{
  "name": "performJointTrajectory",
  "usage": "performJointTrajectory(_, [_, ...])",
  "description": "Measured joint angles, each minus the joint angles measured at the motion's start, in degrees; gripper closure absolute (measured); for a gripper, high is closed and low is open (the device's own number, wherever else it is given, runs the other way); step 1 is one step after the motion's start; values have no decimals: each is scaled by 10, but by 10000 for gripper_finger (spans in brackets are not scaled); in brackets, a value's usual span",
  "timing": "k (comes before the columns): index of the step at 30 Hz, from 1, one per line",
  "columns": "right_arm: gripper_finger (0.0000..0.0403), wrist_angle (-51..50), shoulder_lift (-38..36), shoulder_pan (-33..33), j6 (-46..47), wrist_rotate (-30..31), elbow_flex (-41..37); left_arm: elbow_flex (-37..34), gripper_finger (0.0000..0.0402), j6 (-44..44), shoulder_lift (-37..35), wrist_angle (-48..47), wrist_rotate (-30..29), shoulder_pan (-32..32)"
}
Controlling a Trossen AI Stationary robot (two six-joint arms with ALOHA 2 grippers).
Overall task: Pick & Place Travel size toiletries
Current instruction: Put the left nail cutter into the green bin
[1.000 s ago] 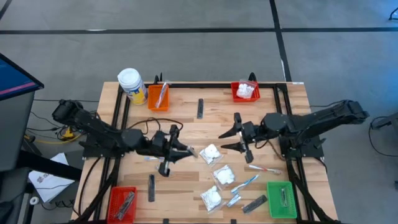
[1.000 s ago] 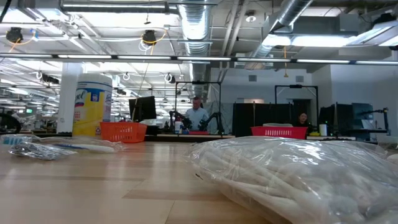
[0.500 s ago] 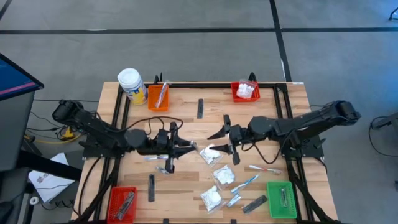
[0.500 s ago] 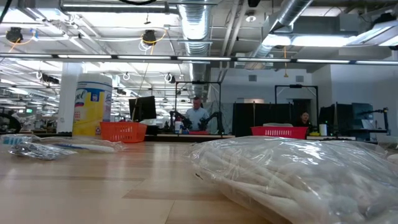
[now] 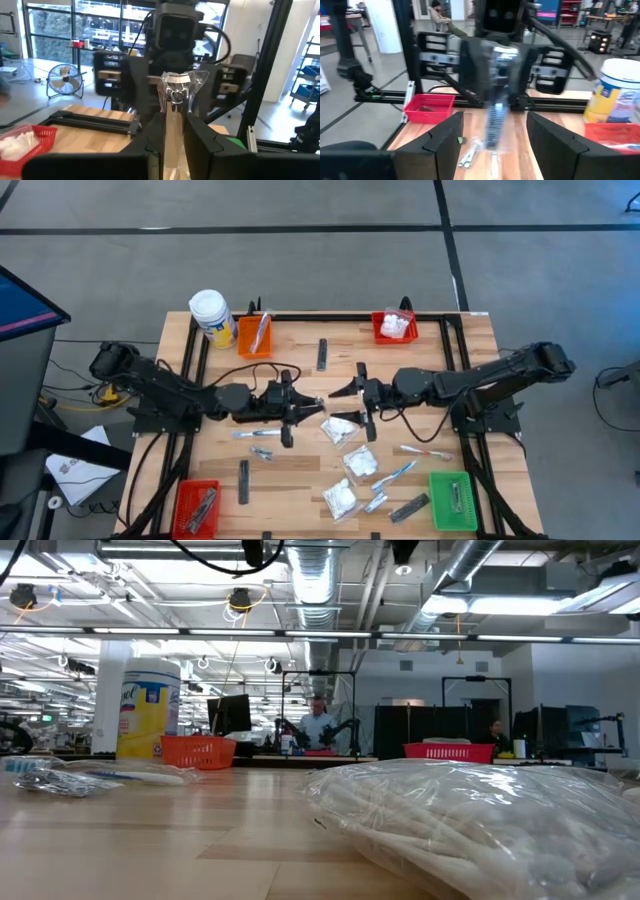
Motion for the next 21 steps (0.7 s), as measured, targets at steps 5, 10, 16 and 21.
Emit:
performJointTrajectory(5, [183, -1, 0, -6, 1, 0, 0, 0, 359, 13, 5, 5, 0, 2])
performJointTrajectory(10, [183, -3, 0, -6, 8, 0, 0, 0, 365, 30, 27, 42, 1, 2])
performJointTrajectory(16, [183, -7, 0, -6, 15, 0, 0, 0, 365, 51, 47, 89, 20, 2])
performJointTrajectory(21, [184, -10, 0, -6, 17, -2, 0, 0, 365, 63, 47, 101, 27, 2])
